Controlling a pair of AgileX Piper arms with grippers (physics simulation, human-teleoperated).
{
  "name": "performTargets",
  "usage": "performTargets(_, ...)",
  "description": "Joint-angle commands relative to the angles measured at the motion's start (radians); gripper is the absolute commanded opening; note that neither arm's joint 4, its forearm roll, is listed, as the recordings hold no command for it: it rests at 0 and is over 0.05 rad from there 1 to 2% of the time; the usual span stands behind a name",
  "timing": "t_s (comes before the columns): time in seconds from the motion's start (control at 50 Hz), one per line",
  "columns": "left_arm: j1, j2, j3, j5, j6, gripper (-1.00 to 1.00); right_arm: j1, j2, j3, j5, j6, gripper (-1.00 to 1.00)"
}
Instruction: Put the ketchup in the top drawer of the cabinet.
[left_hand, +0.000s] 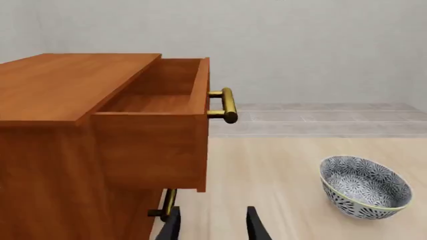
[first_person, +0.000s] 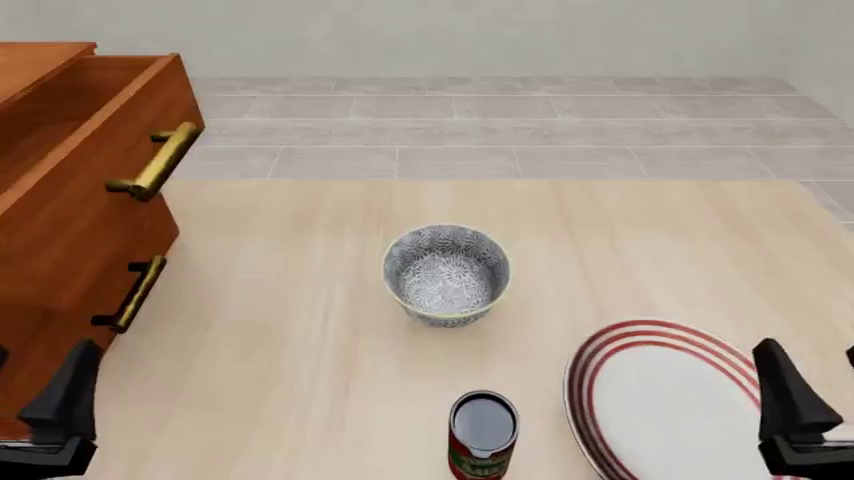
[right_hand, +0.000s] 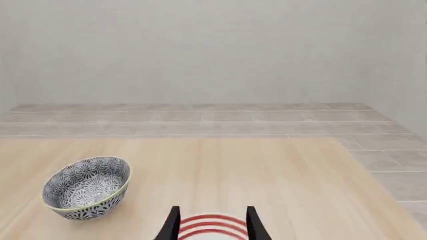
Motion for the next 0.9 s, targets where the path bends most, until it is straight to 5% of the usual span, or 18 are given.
performTargets(0.02, -0.010, -0.002, -0.001, -0.022, 0.039, 1.00, -0.017, 0.006, -0.011, -0.011, 0.025, 1.00)
performTargets(0.2, -0.073, 0.000, -0.039, 0.050, -0.054, 1.00, -0.021, -0.001, -0.017, -0.011, 0.038, 1.00)
performTargets(0.26, -0.071, 0.017, -0.093, 0.136, -0.159, 1.00, -0.025, -0.001, -0.016, -0.007, 0.044, 1.00)
performTargets(0.44, -0.239, 0.002, -0.246, 0.340, -0.112, 1.00, -0.037, -0.001, -0.001, -0.023, 0.062, 1.00)
performTargets(0.58, -0.383, 0.151, -0.269, 0.325, -0.138, 1.00, -0.042, -0.001, 0.000, -0.031, 0.073, 1.00)
performTargets(0.9, -0.524, 0.341, -0.315, 0.221, -0.013, 1.00, -0.056, -0.002, 0.001, -0.028, 0.084, 1.00)
